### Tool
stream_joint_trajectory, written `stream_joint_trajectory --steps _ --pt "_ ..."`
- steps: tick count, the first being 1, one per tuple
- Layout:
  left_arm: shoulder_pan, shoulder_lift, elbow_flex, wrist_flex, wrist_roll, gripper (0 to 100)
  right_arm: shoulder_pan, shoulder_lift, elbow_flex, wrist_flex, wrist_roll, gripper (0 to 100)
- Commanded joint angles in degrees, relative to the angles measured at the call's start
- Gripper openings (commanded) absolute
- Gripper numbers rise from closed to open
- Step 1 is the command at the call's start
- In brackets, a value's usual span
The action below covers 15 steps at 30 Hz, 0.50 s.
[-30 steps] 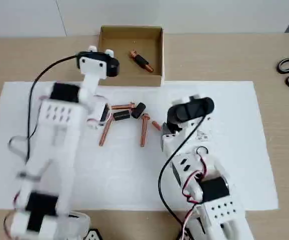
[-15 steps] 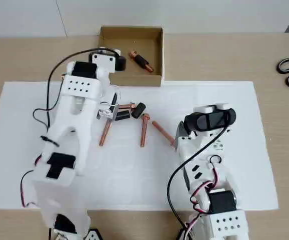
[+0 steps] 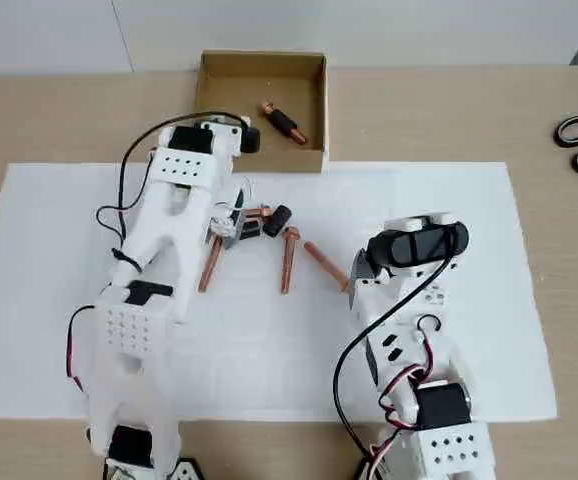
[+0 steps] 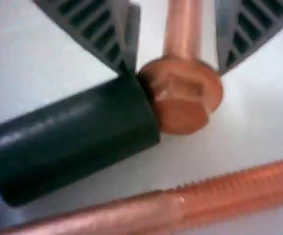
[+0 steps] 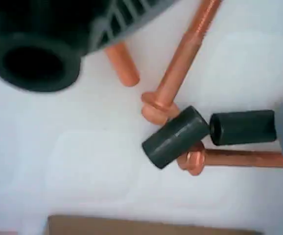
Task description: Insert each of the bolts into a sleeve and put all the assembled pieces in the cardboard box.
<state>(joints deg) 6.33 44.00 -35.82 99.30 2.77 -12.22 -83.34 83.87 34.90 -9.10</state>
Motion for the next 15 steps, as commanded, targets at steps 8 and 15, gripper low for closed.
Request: stream_joint_trajectory --steps 8,15 --pt "-0.09 -0.44 -0.48 1.05 0.44 8 0.4 -1.36 -0.26 -0.92 0.53 0.4" --pt "0.0 -0.44 2.15 1.05 0.44 0 0.4 -1.36 -0.26 -1.19 0.53 0.4"
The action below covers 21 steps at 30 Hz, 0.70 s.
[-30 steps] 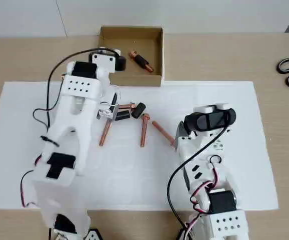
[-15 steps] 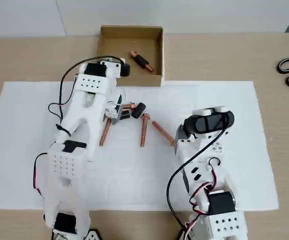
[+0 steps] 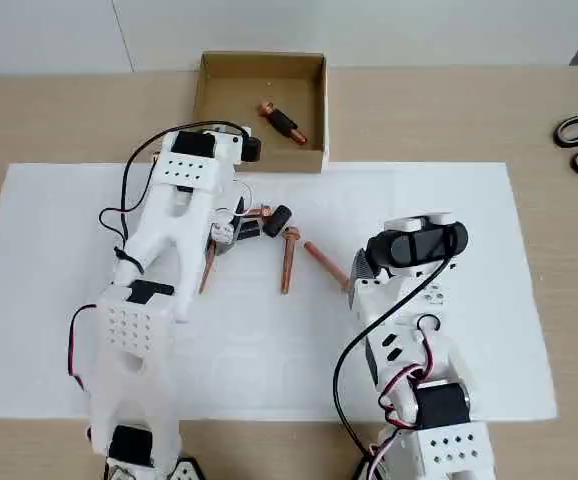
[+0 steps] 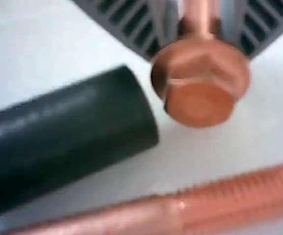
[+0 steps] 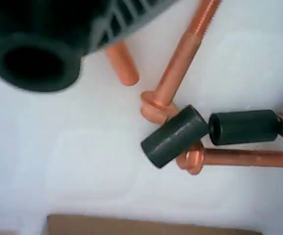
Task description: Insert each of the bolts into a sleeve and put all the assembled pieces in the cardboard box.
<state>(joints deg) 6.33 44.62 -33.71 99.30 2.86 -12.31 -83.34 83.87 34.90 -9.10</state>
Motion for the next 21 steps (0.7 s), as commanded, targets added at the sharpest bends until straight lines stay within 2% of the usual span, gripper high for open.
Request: stream_joint_trajectory --steps 1,5,10,14,18,21 --pt "0.0 -1.05 -0.13 1.05 0.35 0 0.48 -1.36 -0.26 -1.19 0.53 0.4" --pt "0.09 -5.27 0.04 1.05 0.35 0 0.31 -1.36 -0.26 -0.92 0.53 0.4" --pt "0.18 -18.37 1.1 1.05 0.35 0 -0.04 -1.36 -0.26 -1.19 0.53 0.4" --pt "0.0 -29.71 7.96 1.05 3.08 0 -4.7 -1.36 -0.35 -1.8 0.53 0.6" --pt "0.0 -40.18 14.55 0.44 4.13 1 -6.9 -1.36 -0.35 -8.13 0.53 0.6" --pt "-0.09 -47.82 17.01 -2.81 4.48 1 -7.08 -1.36 0.09 -12.35 4.75 0.6"
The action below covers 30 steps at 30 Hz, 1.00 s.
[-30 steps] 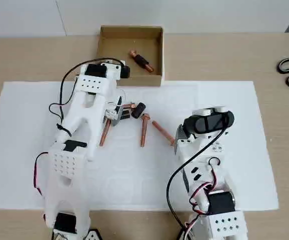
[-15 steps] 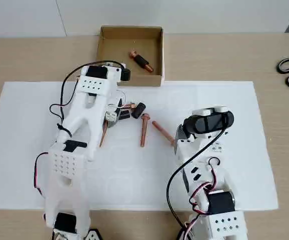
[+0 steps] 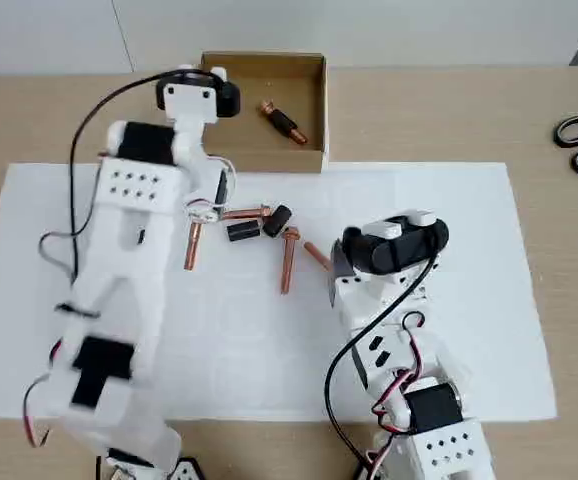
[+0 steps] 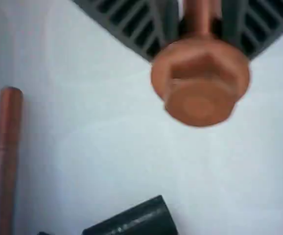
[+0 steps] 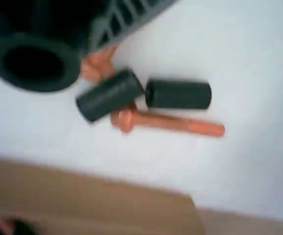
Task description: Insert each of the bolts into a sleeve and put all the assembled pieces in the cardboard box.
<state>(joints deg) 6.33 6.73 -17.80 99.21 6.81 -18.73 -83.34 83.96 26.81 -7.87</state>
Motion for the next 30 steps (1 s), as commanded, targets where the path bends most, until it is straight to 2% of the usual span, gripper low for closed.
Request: stream_joint_trajectory --steps 1,6,8,12,16,18,20,25,30 --pt "-0.09 -12.48 1.8 -4.66 1.32 1 -0.66 -1.36 0.88 -6.02 5.89 0.6" --pt "0.35 -23.82 7.78 -19.08 6.86 1 -0.75 -1.36 8.35 -16.57 18.46 0.5" --pt "0.35 -27.43 11.65 -26.02 10.55 1 -0.75 -1.36 10.46 -19.91 20.75 0.5" --pt "2.37 -33.49 18.59 -34.9 13.45 1 -0.75 -1.36 12.75 -23.52 20.57 0.5" --pt "11.08 -38.86 25.01 -36.22 13.36 1 -0.84 -1.36 12.84 -28.0 20.48 0.5" --pt "12.66 -43.43 25.89 -36.4 13.45 1 -1.89 -1.36 12.84 -28.79 20.4 0.5" --pt "13.89 -47.47 28.35 -40.88 13.54 1 -4.62 -1.36 12.92 -28.79 20.4 0.5" --pt "13.8 -58.02 43.56 -61.89 13.54 1 -11.3 -1.36 12.92 -28.79 14.77 0.5" --pt "16.18 -71.56 66.15 -87.21 13.54 1 -10.33 -1.36 12.75 -29.32 12.92 0.5"
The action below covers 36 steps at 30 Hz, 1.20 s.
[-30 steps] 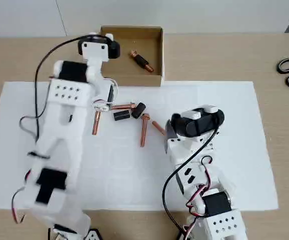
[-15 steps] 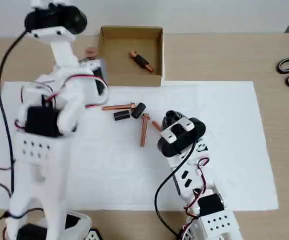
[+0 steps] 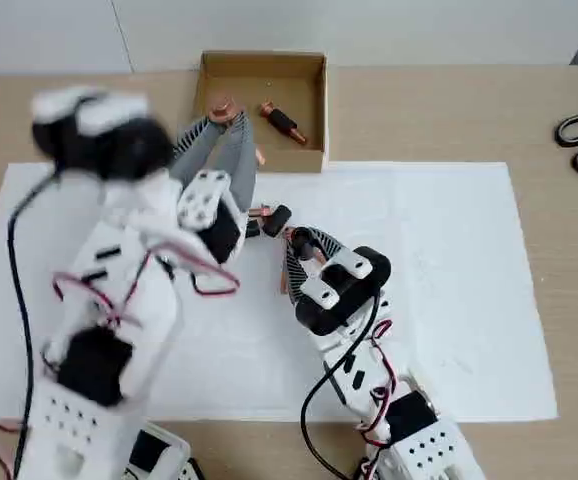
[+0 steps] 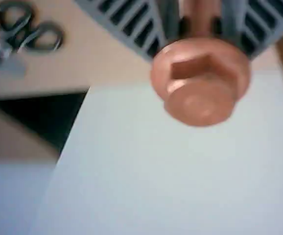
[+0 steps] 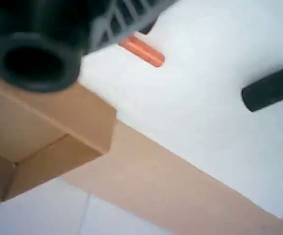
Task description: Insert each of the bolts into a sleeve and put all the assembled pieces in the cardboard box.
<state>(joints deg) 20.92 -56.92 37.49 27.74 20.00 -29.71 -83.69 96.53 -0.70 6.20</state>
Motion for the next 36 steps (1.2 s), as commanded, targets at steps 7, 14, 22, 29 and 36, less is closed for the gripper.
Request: stream_joint_trajectory --steps 7,14,22,29,36 --pt "6.15 -17.05 30.11 -24.88 0.26 1 1.89 -1.01 0.18 -6.99 -1.14 0.5" --pt "12.04 -16.97 31.08 -22.59 -3.96 1 1.89 -1.01 -0.09 -8.75 -0.97 0.5" --pt "12.57 -17.05 31.08 -21.98 -13.71 1 2.07 -1.01 0.26 -9.27 -0.88 0.5" --pt "12.84 -16.97 31.08 -19.08 -15.82 1 1.89 -1.01 0.09 -9.36 -0.88 0.5" --pt "12.75 -16.88 31.16 -19.16 -15.74 1 1.8 -1.01 -0.26 -9.45 0.09 0.5"
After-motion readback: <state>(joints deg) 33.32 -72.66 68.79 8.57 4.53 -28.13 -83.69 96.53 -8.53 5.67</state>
